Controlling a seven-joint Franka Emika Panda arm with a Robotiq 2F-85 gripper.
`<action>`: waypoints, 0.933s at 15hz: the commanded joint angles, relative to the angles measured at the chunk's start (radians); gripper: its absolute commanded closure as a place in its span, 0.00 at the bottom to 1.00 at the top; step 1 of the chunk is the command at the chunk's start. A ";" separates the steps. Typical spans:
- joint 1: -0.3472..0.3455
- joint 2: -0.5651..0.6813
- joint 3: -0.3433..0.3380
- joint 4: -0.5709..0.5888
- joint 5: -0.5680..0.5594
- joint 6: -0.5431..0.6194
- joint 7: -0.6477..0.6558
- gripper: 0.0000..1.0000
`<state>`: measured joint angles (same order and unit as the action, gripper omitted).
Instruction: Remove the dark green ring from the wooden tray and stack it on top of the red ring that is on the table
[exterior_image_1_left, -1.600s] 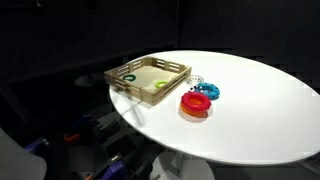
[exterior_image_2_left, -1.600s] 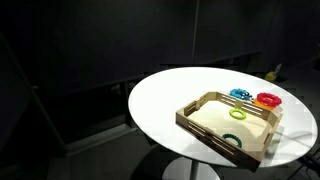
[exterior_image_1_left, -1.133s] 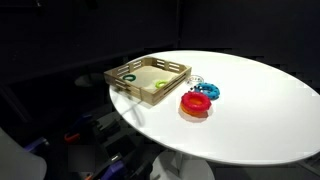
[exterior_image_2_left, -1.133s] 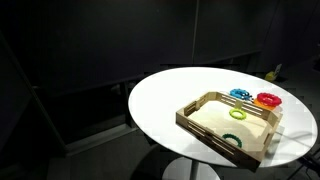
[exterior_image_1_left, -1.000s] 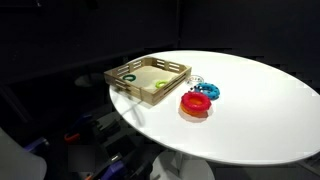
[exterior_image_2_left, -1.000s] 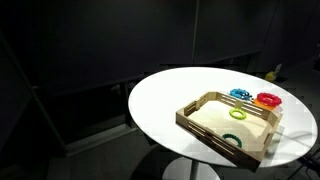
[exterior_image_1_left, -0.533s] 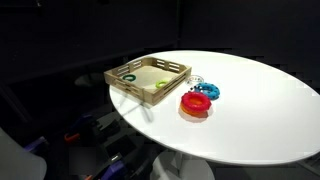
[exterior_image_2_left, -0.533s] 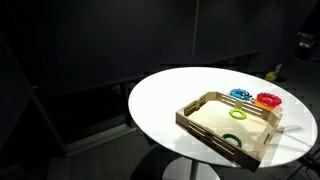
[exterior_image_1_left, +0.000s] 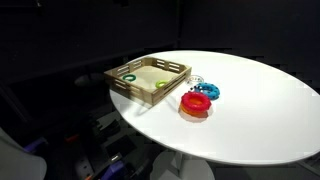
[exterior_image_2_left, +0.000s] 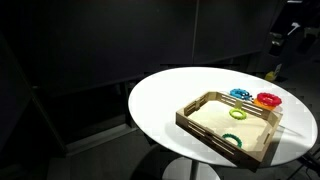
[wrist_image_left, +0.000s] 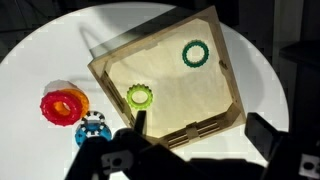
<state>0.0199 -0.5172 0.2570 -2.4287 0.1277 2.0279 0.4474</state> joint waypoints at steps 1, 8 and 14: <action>0.023 0.120 -0.035 0.066 -0.020 0.004 -0.084 0.00; 0.042 0.211 -0.053 0.055 -0.046 0.012 -0.126 0.00; 0.049 0.225 -0.057 0.056 -0.048 0.012 -0.127 0.00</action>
<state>0.0495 -0.2940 0.2183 -2.3736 0.0862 2.0416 0.3154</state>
